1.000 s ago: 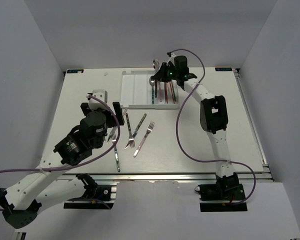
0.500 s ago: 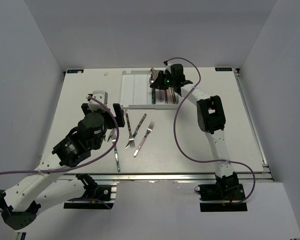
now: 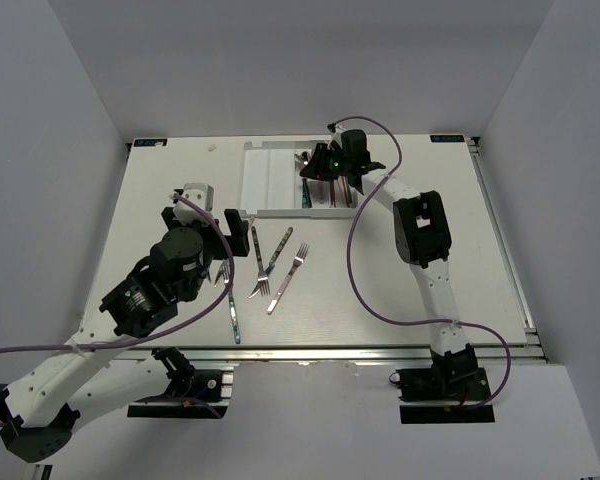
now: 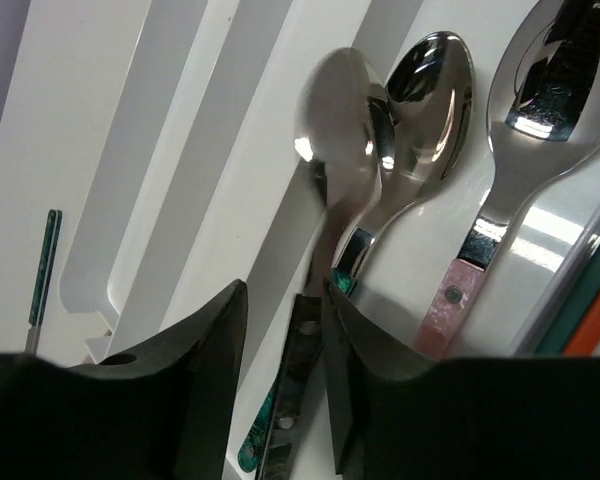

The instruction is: Sort the eating utensils into containers

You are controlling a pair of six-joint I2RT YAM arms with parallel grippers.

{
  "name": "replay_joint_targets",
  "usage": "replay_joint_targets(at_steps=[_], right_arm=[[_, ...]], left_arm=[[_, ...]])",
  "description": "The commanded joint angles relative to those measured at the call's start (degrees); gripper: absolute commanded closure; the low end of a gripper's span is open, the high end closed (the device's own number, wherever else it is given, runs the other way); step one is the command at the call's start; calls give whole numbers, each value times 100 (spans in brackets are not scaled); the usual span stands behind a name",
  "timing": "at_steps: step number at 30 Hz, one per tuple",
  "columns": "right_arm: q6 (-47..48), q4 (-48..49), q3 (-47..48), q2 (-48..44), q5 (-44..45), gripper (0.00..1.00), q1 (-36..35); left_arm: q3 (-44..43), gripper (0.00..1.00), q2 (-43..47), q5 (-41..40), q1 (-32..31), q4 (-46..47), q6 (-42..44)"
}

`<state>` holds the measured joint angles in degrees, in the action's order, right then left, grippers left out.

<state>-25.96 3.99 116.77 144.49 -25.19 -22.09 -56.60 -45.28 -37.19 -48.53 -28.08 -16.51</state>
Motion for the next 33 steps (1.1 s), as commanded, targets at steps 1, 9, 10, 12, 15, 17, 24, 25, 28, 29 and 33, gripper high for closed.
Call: replay_joint_targets(at_steps=[1,9,10,12,15,17,24,25,28,29,33], right_arm=[[205,76,-58,-430,155,60,29],[196,-126,-58,-676,506,63,29],[205,-179,-67,-702,532,64,29],[231,-197,-163,-825,585,64,11],[284,-328,-365,-1185,769,60,-24],[389,-599,-479,-1613,919,55,-67],[880,-1470,-1656,-3583,2391,11,-243],[943,-1610,-1979,-3811,2648,11,-296],[935,-1981,-2883,-4820,3204,11,-454],[873,-1946,-3184,-5042,3300,11,-454],[767,-1578,-4670,-6079,3136,11,-358]], left_arm=[[70,2,115,142,19,118,52],[79,2,133,238,46,136,52],[79,2,133,238,54,136,43],[88,2,142,221,46,136,43],[70,2,46,-251,55,101,-97],[-44,2,-95,-551,72,-74,-273],[-545,2,-1455,-1229,397,-988,-1352],[-571,2,-1545,-1160,519,-1050,-1398],[-502,2,-1729,-286,608,-719,-1111],[-493,2,-1808,94,608,-630,-1013],[-554,5,-2695,1554,599,-673,-784]])
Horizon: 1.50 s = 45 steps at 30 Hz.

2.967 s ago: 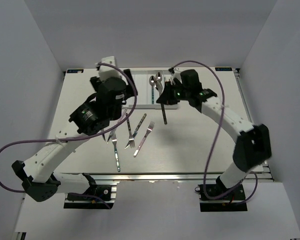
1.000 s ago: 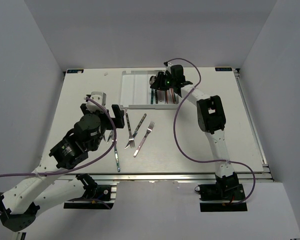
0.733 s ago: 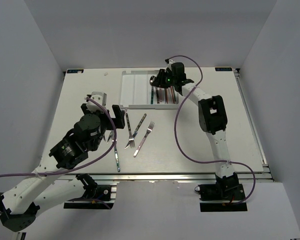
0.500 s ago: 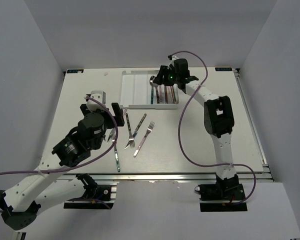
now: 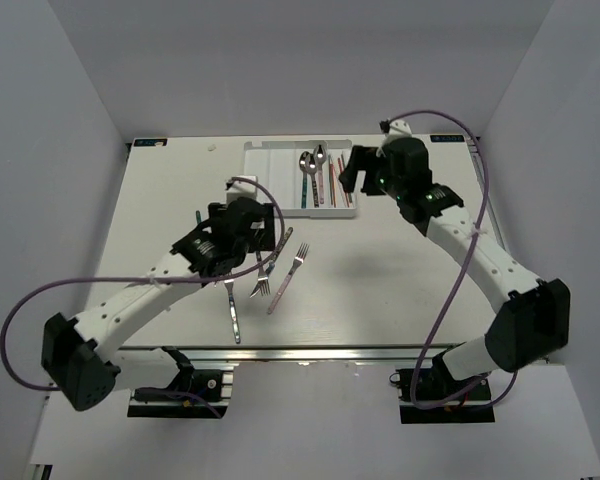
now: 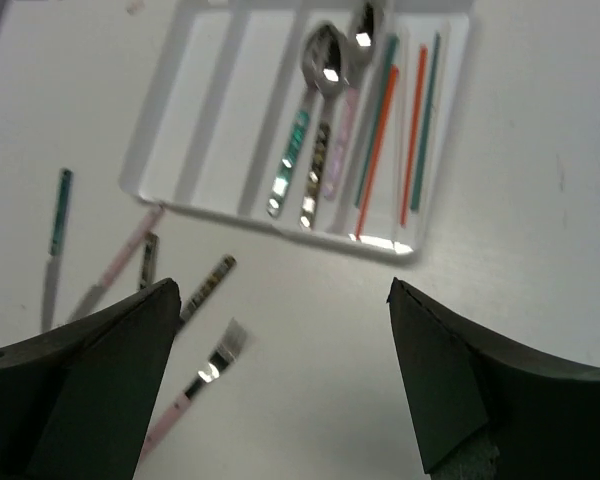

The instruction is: Sort the eating utensils into containers

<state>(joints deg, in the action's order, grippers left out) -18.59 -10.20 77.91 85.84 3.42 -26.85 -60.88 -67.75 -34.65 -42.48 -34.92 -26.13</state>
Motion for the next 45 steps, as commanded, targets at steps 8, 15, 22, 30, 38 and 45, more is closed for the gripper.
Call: replay_joint_targets(at_steps=[8,15,22,30,38,45], right_arm=[[-154,-88,-2269,-1078,-463,11,233],[-66,-141,-2403,-1095,-843,11,224],[-22,0,-2649,-1491,-931,11,224],[-4,-131,-2588,-1790,-869,11,224],[13,-307,-2509,-2098,-554,11,233],[40,-439,-2465,-2212,-9,11,268]], left_arm=[[-20,9,-2038,1910,-366,582,100],[-64,20,-2848,1936,-604,960,55],[164,41,-3209,1918,-604,1171,64],[419,74,-3429,2323,-726,1373,-76],[-72,100,-3254,2068,-1210,750,-76],[-1398,100,-2576,988,-1000,188,-384]])
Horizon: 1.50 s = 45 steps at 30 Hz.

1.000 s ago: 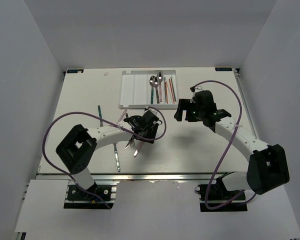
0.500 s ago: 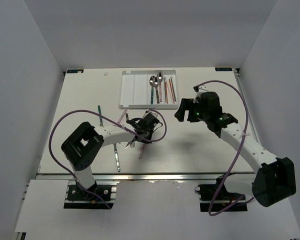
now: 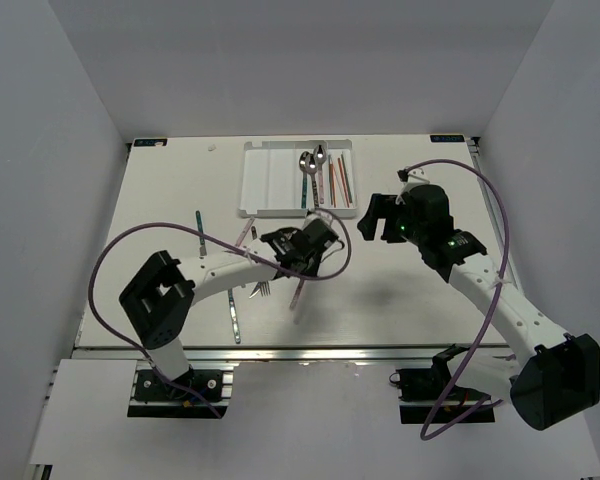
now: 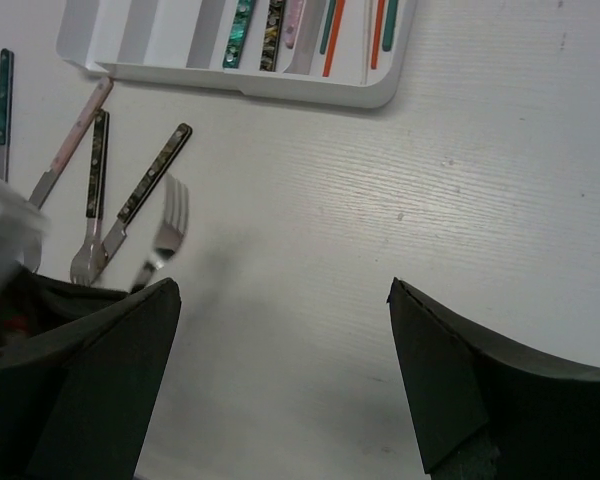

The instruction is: Sort the eating utensils into containers

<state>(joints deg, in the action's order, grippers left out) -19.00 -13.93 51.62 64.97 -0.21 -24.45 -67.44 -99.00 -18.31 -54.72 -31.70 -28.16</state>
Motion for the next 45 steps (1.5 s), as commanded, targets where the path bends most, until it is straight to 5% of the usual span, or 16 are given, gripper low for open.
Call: replay_joint_targets(at_steps=[1,8,15,21,35,39,45], right_arm=[[72,-74,165,-116,416,11,28],[81,-145,165,-90,504,11,72],[125,-127,77,-72,320,11,80],[90,31,-108,-72,-208,11,80],[239,31,-73,-72,-120,11,80],[239,13,-64,-55,-129,11,80],[309,13,-3,-98,-111,11,81]], left_arm=[[-944,100,496,-839,303,-169,-181],[-3375,100,-1013,-551,1700,-248,345],[-5856,100,-2852,-349,2298,-240,1392],[-5825,100,-3283,283,2948,575,1375],[-5719,98,-3899,582,3046,850,1454],[-5640,84,-3855,504,3046,868,1401],[-5474,41,-3338,214,3046,771,1305]])
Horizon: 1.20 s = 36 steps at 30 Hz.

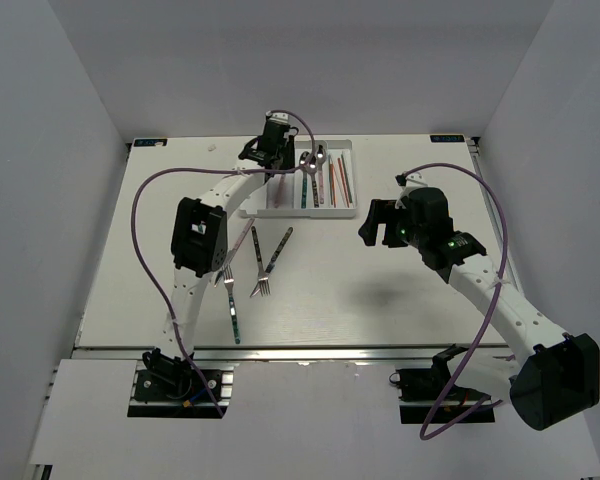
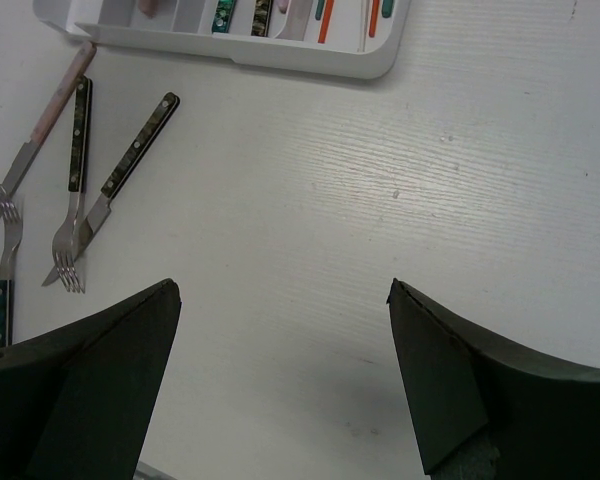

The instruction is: Sort the eating utensils into containers

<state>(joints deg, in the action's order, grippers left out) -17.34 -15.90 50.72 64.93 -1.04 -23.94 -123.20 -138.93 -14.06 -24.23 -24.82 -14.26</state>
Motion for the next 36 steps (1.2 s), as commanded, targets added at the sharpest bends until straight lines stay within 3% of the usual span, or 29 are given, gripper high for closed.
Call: replay_joint_targets(at_steps=[1,2,6,7,8,9,13,18,21,22,24,32,36], right_arm=[[144,210,96,-94,-28,11,30],[152,202,113,-85,-28,11,30],[152,236,122,-50,-107,11,30],[144,245,122,-50,-159,11,30],[144,263,114,-50,-177,11,30],[144,263,105,-42,-195,11,30],[117,281,52,-15,-423,11,30],[135,245,-88,-24,-617,11,21],[117,263,-176,-76,-661,11,21],[117,272,-202,-85,-661,11,30],[82,307,-238,-94,-705,11,30],[100,289,-334,20,-810,11,21],[108,324,-361,64,-819,11,21]], left_arm=[[181,37,814,-280,-3,100,-103],[356,29,1163,-307,-3,144,-138],[770,24,2062,-316,-3,74,-296],[875,18,2237,-307,-3,13,-436],[1024,6,2657,-307,-20,-84,-542],[1504,2,2887,-281,-29,-93,-647],[3088,2,3899,-263,-108,-102,-1349],[4592,2,4602,-1000,-345,-445,-2027],[5436,9,4831,-1151,-504,-155,-2361],[5681,19,4823,-1099,-521,-103,-2466],[5868,30,4797,-889,-548,90,-2537],[6088,38,4156,-633,-548,310,-2678],[6176,51,3830,-597,-548,373,-2722]])
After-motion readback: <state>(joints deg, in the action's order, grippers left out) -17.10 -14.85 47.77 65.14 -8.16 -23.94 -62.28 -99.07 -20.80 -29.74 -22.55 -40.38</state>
